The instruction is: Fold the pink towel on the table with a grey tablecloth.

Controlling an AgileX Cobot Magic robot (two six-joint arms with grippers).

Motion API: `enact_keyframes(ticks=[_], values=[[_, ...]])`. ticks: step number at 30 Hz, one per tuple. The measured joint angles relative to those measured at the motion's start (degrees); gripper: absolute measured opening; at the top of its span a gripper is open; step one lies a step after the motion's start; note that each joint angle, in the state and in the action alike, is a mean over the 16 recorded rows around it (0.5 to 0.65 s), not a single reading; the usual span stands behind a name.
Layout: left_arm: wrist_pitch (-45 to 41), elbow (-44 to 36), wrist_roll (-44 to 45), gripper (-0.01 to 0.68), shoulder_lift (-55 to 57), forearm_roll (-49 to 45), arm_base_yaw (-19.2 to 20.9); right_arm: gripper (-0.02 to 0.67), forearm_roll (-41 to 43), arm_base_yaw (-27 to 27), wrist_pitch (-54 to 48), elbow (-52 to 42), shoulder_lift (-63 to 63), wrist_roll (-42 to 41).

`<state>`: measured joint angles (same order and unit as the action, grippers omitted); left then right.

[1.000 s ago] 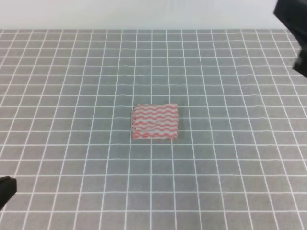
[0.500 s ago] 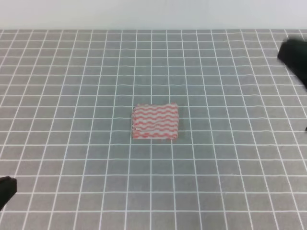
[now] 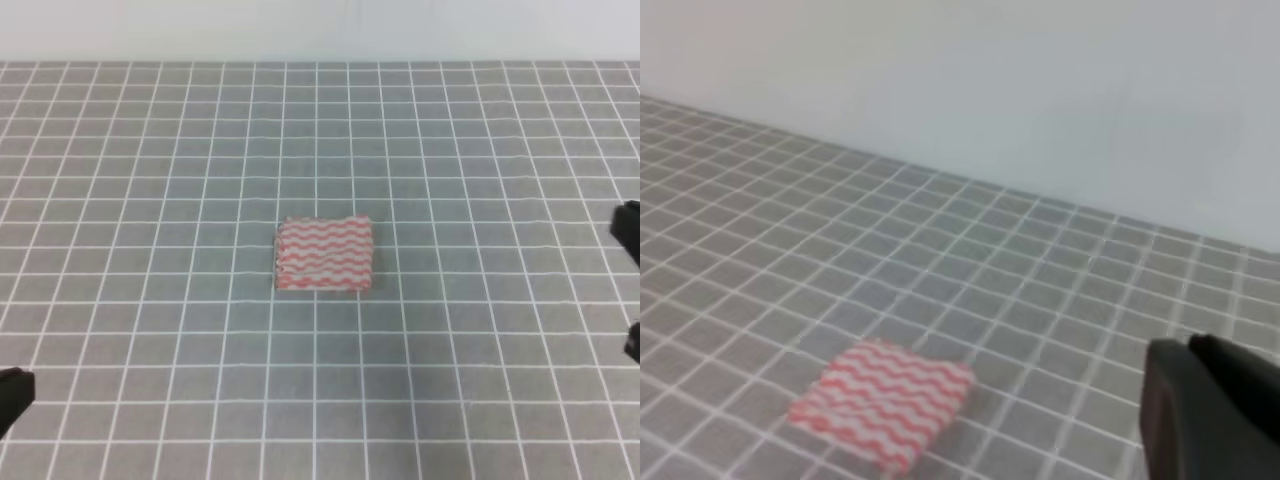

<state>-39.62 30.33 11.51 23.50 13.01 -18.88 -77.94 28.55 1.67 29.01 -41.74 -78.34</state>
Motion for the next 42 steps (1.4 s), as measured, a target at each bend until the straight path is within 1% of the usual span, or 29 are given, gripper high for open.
enact_keyframes(ticks=[5, 11, 17, 19, 21, 23, 25, 33, 36, 39, 42], values=[[-0.01, 0.00, 0.00, -0.003, 0.00, 0.00, 0.00, -0.018, 0.21, -2.77, 2.77, -4.19, 5.88, 0.00], [0.08, 0.02, 0.04, -0.002, 0.15, 0.02, 0.01, -0.018, 0.12, -8.49, 4.25, -9.72, 14.91, 0.00], [-0.04, 0.01, 0.01, -0.002, 0.05, 0.01, 0.00, -0.018, -0.37, -13.65, 3.53, -14.69, 22.29, 0.03], [0.00, 0.01, 0.02, -0.002, 0.05, 0.01, 0.00, -0.018, 0.69, -14.64, 3.23, -16.16, 24.04, 0.72], [0.00, 0.01, 0.02, -0.002, 0.00, 0.01, 0.00, -0.018, 3.79, -15.19, 3.27, -17.54, 25.51, 3.45], [0.00, 0.01, 0.02, -0.002, 0.00, 0.01, 0.00, -0.018, 9.24, -15.62, 3.49, -18.86, 26.78, 9.02], [0.00, 0.01, 0.02, -0.002, 0.00, 0.01, 0.00, -0.018, 17.17, -16.39, 3.28, -20.18, 28.06, 17.10], [0.11, 0.03, 0.06, -0.002, 0.15, 0.03, 0.01, -0.018, 57.40, -21.71, -5.06, -24.38, 34.33, 58.68], [0.07, 0.03, 0.05, -0.002, 0.20, 0.03, 0.01, -0.018, 70.23, -23.98, -8.87, -25.57, 36.47, 72.72], [0.07, 0.03, 0.05, -0.002, 0.20, 0.03, 0.01, -0.018, 77.80, -25.97, -13.00, -26.65, 38.15, 81.19], [0.03, 0.02, 0.04, -0.002, 0.15, 0.02, 0.01, -0.018, 79.53, -27.07, -16.18, -27.38, 39.30, 83.24]])
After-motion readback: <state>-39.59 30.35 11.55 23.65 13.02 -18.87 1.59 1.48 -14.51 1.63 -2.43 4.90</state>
